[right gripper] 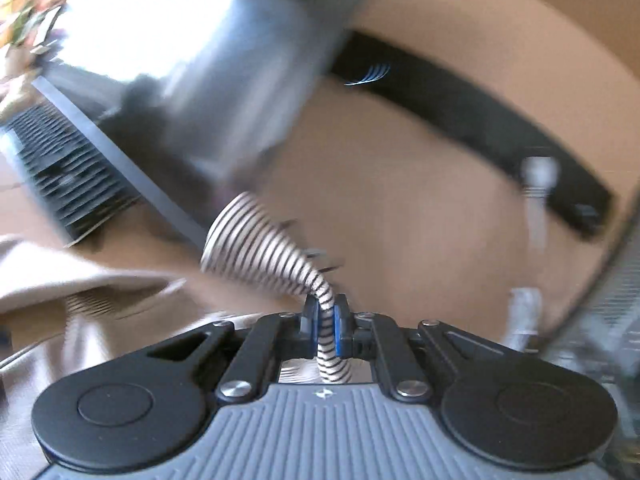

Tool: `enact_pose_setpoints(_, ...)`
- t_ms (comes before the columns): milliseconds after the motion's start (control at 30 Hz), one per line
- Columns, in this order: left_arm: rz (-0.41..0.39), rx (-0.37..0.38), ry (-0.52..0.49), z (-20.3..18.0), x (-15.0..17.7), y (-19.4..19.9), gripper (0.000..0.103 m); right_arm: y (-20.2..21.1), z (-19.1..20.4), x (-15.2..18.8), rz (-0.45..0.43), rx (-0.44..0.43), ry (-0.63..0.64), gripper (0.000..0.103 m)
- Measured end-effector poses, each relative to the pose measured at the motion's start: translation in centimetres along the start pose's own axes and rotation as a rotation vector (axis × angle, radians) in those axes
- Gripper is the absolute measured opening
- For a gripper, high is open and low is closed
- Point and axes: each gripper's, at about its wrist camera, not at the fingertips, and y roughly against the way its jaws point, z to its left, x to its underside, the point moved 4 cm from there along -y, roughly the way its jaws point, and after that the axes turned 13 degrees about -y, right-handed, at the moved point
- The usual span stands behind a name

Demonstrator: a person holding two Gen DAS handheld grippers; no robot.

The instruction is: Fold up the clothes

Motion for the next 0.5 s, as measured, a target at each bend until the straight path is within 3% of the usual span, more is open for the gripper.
enact_pose_setpoints(133, -0.102, -0.092, 0.089, 3.9, 0.8, 4.9, 0.102, -2.0, 4.2, 1.7, 0.067, -0.06, 0.061, 0.007)
enact_pose_setpoints(300, -0.158, -0.136, 0.182, 6.8, 2.2, 8.5, 0.103, -2.9, 4.5, -0.5, 0.045, 0.083, -0.033, 0.007)
enact_pose_setpoints(400, -0.156, -0.153, 0.212, 7.7, 3.1, 9.2, 0.103, -4.6, 6.1, 1.1, 0.122, 0.125, 0.025, 0.008)
enact_pose_setpoints(467, -0.129, -0.211, 0.217, 7.9, 3.5, 9.1, 0.103, -5.1, 7.5, 2.9, 0.19, 0.073, 0.036, 0.008)
enact_pose_setpoints(500, -0.123, -0.213, 0.214, 8.0, 3.7, 9.2, 0.103, -5.1, 8.3, 3.8, 0.221, 0.031, 0.032, 0.015)
